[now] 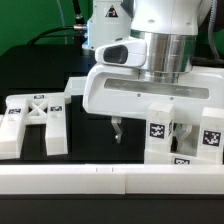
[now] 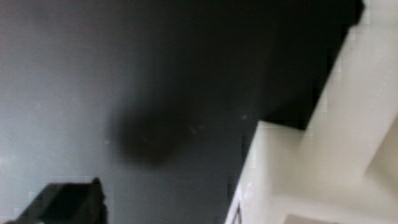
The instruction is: Assemble chair
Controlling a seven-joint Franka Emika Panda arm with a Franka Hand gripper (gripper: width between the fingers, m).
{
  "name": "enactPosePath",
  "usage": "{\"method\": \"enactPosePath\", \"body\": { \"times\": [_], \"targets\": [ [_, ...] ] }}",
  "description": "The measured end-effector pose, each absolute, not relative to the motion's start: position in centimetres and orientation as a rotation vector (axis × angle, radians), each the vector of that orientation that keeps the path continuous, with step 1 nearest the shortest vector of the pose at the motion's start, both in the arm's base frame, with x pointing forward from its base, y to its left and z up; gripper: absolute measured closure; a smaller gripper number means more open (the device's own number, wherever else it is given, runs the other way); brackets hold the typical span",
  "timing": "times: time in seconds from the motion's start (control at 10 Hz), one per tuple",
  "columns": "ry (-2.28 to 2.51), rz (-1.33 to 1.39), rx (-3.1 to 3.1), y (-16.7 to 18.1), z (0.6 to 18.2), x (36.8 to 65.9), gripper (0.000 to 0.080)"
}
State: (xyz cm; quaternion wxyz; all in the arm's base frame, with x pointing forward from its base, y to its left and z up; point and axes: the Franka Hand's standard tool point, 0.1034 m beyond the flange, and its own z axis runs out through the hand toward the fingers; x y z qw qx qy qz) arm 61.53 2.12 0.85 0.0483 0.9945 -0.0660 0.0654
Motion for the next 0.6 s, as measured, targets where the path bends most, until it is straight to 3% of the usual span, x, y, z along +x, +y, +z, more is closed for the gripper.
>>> {"method": "enactPosePath", "body": {
  "times": [0.1, 0.3, 0.4, 0.5, 0.6],
  "targets": [
    [-0.201, 0.199, 3.032, 2.11, 0.84, 61.52, 0.0150],
    [-0.201, 0.198, 3.032, 2.11, 0.83, 61.50, 0.0399],
    [-0.201, 0.198, 3.032, 2.12, 0.83, 61.50, 0.0399],
    [-0.201, 0.198, 3.032, 2.12, 0.84, 61.51, 0.0599],
    [-0.201, 0.199, 3.032, 2.12, 0.86, 61.52, 0.0733]
  ]
}}
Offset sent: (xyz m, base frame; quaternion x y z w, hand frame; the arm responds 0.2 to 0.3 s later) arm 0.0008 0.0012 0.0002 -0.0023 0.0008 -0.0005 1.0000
